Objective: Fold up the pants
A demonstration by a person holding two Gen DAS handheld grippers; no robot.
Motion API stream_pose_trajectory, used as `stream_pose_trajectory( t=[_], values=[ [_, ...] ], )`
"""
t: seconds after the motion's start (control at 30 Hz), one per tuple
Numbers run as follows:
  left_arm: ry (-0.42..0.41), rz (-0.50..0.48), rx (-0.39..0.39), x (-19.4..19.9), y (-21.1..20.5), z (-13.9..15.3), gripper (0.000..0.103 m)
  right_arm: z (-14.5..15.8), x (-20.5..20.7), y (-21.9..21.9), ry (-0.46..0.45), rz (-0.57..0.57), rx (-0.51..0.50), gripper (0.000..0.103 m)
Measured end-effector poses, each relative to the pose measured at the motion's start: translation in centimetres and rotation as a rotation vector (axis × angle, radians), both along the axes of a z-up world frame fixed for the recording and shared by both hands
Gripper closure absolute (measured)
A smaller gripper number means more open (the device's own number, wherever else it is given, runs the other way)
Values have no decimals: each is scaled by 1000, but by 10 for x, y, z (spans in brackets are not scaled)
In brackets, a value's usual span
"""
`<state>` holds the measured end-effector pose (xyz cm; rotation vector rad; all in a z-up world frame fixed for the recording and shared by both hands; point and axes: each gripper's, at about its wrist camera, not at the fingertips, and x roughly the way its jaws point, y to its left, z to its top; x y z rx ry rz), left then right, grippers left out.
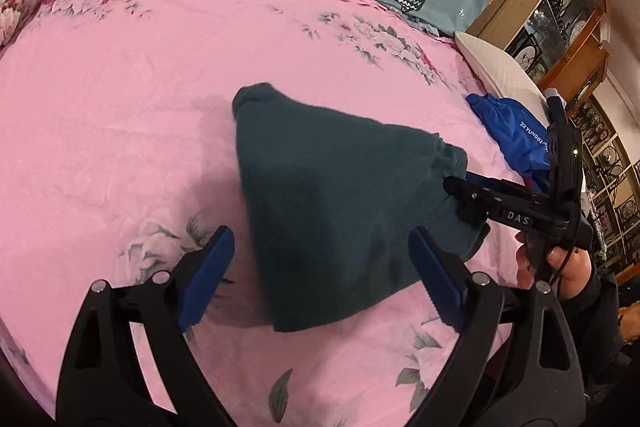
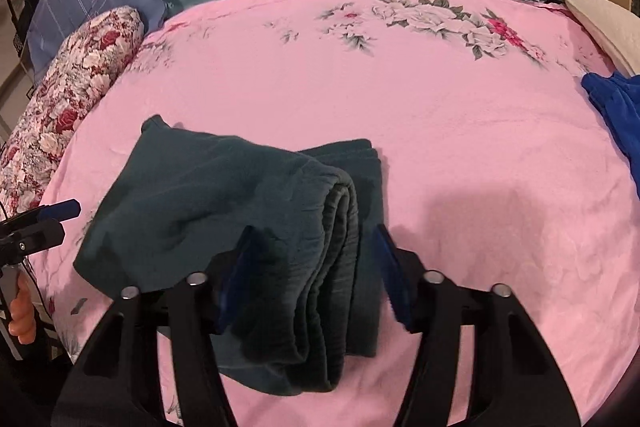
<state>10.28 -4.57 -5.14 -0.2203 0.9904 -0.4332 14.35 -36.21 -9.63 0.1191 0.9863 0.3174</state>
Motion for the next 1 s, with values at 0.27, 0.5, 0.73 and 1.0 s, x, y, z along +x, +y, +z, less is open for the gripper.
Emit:
stream_pose_trajectory(
  t=[0.27,0.5,0.73,1.0],
  values=[
    [-1,26,-10,1,16,-9,13,29,-3,12,-34,89,-68,80],
    [-70,4,77,0,4,-2,12,51,23,9,-29,36,-150,78],
    [-89,-82,338,1,-29,-34,8,32,21,8,-9,2,-220,60],
    [-59,-70,294,-1,-17,-35,7,7,23,18,25,62,-175,62]
  ],
)
